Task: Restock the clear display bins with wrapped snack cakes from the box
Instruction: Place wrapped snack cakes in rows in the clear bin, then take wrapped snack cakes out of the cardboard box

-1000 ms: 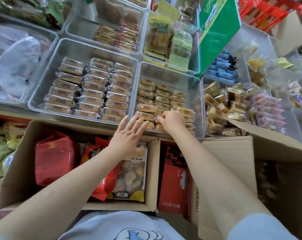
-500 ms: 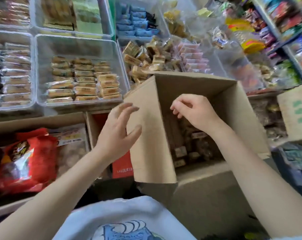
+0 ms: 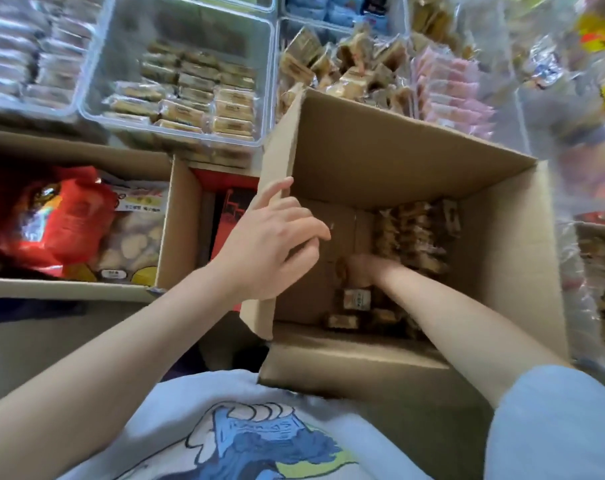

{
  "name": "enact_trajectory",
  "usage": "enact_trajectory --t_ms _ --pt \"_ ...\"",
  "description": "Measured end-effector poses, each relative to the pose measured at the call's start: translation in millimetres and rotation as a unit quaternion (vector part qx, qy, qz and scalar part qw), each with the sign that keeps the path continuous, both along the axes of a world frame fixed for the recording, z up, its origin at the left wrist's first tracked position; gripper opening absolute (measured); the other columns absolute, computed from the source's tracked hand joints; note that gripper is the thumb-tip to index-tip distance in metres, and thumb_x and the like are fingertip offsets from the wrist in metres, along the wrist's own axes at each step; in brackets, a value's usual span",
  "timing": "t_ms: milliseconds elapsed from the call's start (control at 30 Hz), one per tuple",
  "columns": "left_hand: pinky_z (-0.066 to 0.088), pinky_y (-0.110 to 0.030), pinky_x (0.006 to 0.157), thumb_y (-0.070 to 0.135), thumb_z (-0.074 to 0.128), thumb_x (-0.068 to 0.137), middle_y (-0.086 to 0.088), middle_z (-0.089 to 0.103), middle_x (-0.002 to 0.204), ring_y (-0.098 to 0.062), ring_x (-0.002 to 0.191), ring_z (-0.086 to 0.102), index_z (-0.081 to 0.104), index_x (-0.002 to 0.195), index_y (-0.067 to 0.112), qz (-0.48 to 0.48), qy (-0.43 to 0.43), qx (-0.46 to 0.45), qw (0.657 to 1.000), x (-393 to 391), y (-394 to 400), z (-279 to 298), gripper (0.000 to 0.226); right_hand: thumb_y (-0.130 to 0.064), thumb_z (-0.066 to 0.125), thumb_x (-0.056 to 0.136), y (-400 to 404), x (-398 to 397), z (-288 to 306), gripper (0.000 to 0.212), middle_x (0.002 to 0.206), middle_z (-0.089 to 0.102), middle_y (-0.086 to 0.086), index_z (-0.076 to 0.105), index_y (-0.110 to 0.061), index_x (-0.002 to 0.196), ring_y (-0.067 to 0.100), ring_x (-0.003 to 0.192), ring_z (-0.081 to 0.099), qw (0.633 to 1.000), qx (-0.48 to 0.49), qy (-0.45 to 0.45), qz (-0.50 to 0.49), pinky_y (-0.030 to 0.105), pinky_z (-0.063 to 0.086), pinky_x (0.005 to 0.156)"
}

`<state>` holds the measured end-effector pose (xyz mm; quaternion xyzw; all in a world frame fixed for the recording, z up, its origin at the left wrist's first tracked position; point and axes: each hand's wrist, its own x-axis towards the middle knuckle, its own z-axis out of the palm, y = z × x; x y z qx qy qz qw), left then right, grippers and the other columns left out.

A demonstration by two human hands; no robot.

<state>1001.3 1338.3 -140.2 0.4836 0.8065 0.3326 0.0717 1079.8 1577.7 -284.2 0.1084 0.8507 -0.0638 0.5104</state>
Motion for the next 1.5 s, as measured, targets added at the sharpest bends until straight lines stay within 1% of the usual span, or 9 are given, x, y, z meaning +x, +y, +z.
enact_trajectory --t_ms 133,367,533,633,767,867,1133,1300,1500 --pt "0.017 -0.041 0.125 0.025 0.041 0.095 0.005 0.073 0.088 -0.008 0.091 0.062 0.077 0.098 0.019 0.013 -0.005 0.008 1.0 2.2 2.9 0.9 0.037 -0.017 0.061 0.092 20.2 17.0 -62.5 0.062 0.149 0.048 0.009 0.038 -0.016 0.15 0.029 0.127 0.054 0.995 -0.004 -0.085 0.044 0.043 0.05 0.101" --pt "0.021 -0.046 0.123 0.024 0.04 0.094 0.005 0.071 0.089 0.003 0.093 0.051 0.077 0.097 0.018 0.029 0.0 0.018 0.999 4.6 5.6 -1.1 0.038 -0.02 0.06 0.099 9.9 30.8 -63.9 0.038 0.133 0.06 0.013 0.056 -0.007 0.135 0.025 0.109 0.062 0.995 -0.04 -0.092 0.01 0.038 0.052 0.096" --pt "0.021 -0.042 0.123 0.028 0.041 0.093 0.0 0.066 0.121 -0.013 0.121 0.053 0.072 0.114 0.018 0.033 0.01 0.012 0.999 4.0 4.8 -2.8 0.039 -0.028 0.07 0.09 15.7 -15.8 8.2 0.034 0.116 0.069 0.007 0.065 -0.013 0.12 0.022 0.102 0.065 0.968 -0.16 0.075 -0.178 0.028 0.049 0.08" --pt "0.019 -0.038 0.121 0.034 0.045 0.091 -0.001 0.043 0.15 -0.02 0.143 0.031 0.056 0.135 0.02 0.091 -0.005 0.031 0.995 -5.7 3.3 -3.4 0.047 -0.028 0.067 0.092 22.4 -40.7 74.1 0.029 0.109 0.071 0.007 0.063 -0.017 0.118 0.019 0.088 0.067 0.872 -0.306 0.146 -0.352 0.03 0.052 0.076" --pt "0.02 -0.029 0.117 0.033 0.053 0.091 -0.001 0.043 0.15 -0.02 0.141 0.033 0.051 0.139 0.021 0.186 -0.061 0.096 0.976 -27.4 1.1 2.8 0.05 -0.024 0.056 0.095 14.4 -48.0 150.3 0.044 0.118 0.061 0.011 0.051 -0.021 0.138 0.02 0.09 0.061 0.622 -0.585 0.175 -0.489 0.033 0.053 0.079" --pt "0.025 -0.035 0.116 0.035 0.054 0.089 -0.002 0.047 0.147 -0.02 0.139 0.035 0.052 0.138 0.018 0.206 -0.07 0.103 0.971 -51.7 -9.7 -0.3 0.052 -0.012 0.049 0.097 -9.1 -59.2 193.1 0.045 0.116 0.059 0.011 0.049 -0.028 0.139 0.026 0.09 0.062 0.564 -0.657 0.205 -0.455 0.036 0.055 0.078" --pt "0.014 -0.045 0.124 0.031 0.064 0.089 -0.01 0.029 0.162 -0.03 0.153 0.017 0.038 0.152 0.017 0.197 0.031 -0.127 0.972 -167.5 -87.0 -56.0 0.07 -0.017 0.068 0.09 -89.5 -143.4 223.8 0.019 0.109 0.065 0.025 0.052 -0.014 0.098 0.036 0.104 0.067 0.648 -0.502 0.393 -0.417 0.052 0.053 0.09" --pt "-0.002 -0.045 0.125 0.051 0.05 0.093 -0.008 0.007 0.169 -0.027 0.156 -0.004 0.012 0.161 0.016 0.187 0.051 -0.265 0.945 -236.3 -141.8 -89.1 0.085 -0.026 0.077 0.086 -133.8 -217.3 209.9 0.02 0.081 0.063 -0.001 0.059 -0.018 0.09 0.009 0.072 0.061 0.757 -0.282 0.507 -0.3 0.032 0.052 0.07" --pt "-0.023 -0.041 0.118 0.055 0.051 0.09 0.001 -0.019 0.166 -0.02 0.148 -0.032 -0.014 0.16 0.024 0.096 0.079 -0.329 0.936 -267.7 -185.7 -119.8 0.1 -0.023 0.071 0.091 -173.1 -299.9 158.0 0.04 0.112 0.068 0.0 0.051 -0.027 0.125 0.02 0.096 0.063 0.807 -0.121 0.546 -0.189 0.033 0.05 0.083"
